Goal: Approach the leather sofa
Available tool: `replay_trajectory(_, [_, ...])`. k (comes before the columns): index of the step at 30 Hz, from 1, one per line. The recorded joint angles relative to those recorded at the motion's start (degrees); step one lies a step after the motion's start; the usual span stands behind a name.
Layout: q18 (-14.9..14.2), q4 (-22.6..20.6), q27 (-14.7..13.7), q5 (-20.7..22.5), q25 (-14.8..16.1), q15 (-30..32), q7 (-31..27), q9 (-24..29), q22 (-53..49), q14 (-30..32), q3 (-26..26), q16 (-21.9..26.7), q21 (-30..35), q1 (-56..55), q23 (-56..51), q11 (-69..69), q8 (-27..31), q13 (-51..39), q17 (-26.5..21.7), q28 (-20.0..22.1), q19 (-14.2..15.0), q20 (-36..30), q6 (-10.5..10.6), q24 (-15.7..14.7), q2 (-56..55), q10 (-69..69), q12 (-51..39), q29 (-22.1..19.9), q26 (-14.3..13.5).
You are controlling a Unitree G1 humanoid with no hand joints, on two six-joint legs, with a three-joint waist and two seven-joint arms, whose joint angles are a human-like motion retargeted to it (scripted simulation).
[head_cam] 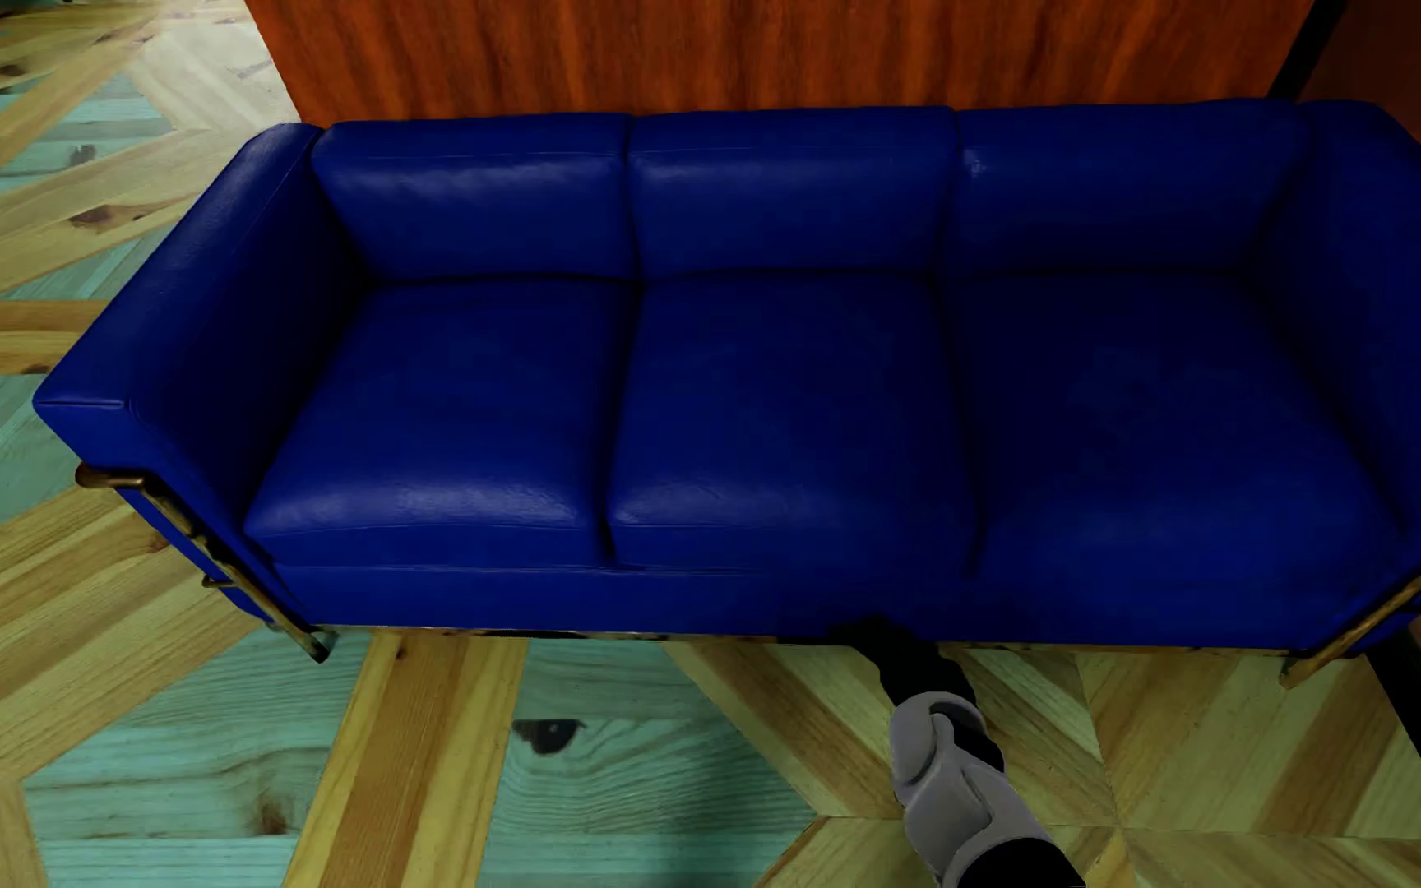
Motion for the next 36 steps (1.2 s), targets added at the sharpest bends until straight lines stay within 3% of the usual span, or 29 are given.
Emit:
replay_trajectory(4, [-2.31, -2.94, 1.47, -2.88, 3.42, -0.51, -0.23, -0.98, -6.11, 1.65, -0.77, 1.06, -3.65, 2.1, 2.6, -1.94, -2.01, 7.82, 2.39, 2.14, 0.96, -1.57, -1.08, 0.78, 1.9, -4.96, -5.78, -0.26, -2.35])
replay_trajectory(7, [-1.32, -5.72, 6.42, -4.99, 3.98, -0.86, -2.49, -1.66, -10.62, 2.91, -1.17, -0.55, -1.8, 4.01, 12.19, -3.31, -4.59, 14.15, 3.77, 6.58, 1.7, -2.23, -2.1, -1.79, 4.09, -8.63, -9.38, 5.46, -5.45])
replay_trajectory(10, [-1.1, -7.15, 11.84, -6.27, 4.79, -1.37, -3.91, -1.86, -13.06, 3.1, -1.27, -0.94, -0.01, 5.04, 20.43, -3.76, -6.34, 20.16, 6.28, 5.93, 2.26, -4.63, -3.09, -2.33, 5.61, -9.87, -10.98, 12.06, -7.96])
replay_trajectory(11, [-1.06, -7.46, 12.02, -6.58, 5.42, -1.58, -4.29, -1.85, -13.4, 2.99, -1.39, -1.07, -0.41, 5.1, 20.47, -3.74, -6.78, 22.42, 6.8, 5.7, 2.42, -5.42, -3.41, -2.42, 5.93, -9.86, -11.14, 12.57, -8.22])
replay_trajectory(14, [-0.96, -7.87, 8.57, -7.1, 3.38, -2.11, -4.36, -1.57, -11.71, 2.37, -2.11, -1.38, 1.57, 5.52, 17.2, -3.45, -6.95, 28.48, 6.08, 5.34, 2.79, -6.36, -4.25, -2.93, 6.5, -9.47, -10.02, 13.24, -6.95])
replay_trajectory(16, [-0.88, -7.69, 8.25, -7.06, 4.46, -2.28, -3.5, -1.33, -7.89, 1.83, -2.57, -1.81, -0.58, 5.95, 15.08, -3.12, -6.09, 29.88, 5.9, 5.01, 2.93, -5.12, -4.67, -2.93, 6.44, -9.11, -8.94, 11.66, -4.51])
replay_trajectory(19, [-0.67, -6.73, 9.36, -6.26, 2.84, -2.22, -1.08, -0.99, -0.49, 0.85, -2.74, -2.74, -0.31, 6.66, 14.04, -2.8, -3.59, 26.3, 4.92, 4.41, 3.05, -0.15, -5.02, -3.56, 5.86, -8.32, -7.89, 10.86, 1.08])
replay_trajectory(21, [-0.63, -5.8, 8.59, -5.42, 1.87, -2.11, 0.7, -0.81, 3.11, 0.15, -2.54, -3.09, -0.21, 6.94, 13.34, -2.66, -1.72, 22.22, 3.7, 3.72, 3.08, 1.89, -5.08, -3.37, 5.35, -7.6, -7.0, 10.59, 3.33])
replay_trajectory(28, [-0.53, -4.44, 3.85, -4.13, 0.95, -1.62, 2.57, -0.3, -1.12, -0.25, -1.08, -3.33, 0.03, 5.92, 5.78, -2.53, 0.34, 12.11, 2.19, 3.39, 2.99, 3.88, -5.02, -1.95, 3.8, -6.54, -5.6, 4.43, -1.03])
replay_trajectory(36, [-0.94, -6.78, 3.91, -6.38, 0.36, -1.89, -4.6, 0.5, -11.0, 1.43, -0.47, -1.6, 5.94, 0.95, 7.92, -2.6, -6.75, 11.98, 2.2, 5.54, 2.73, 0.89, -5.47, -1.34, 3.37, -5.61, -9.29, 6.19, -5.46])
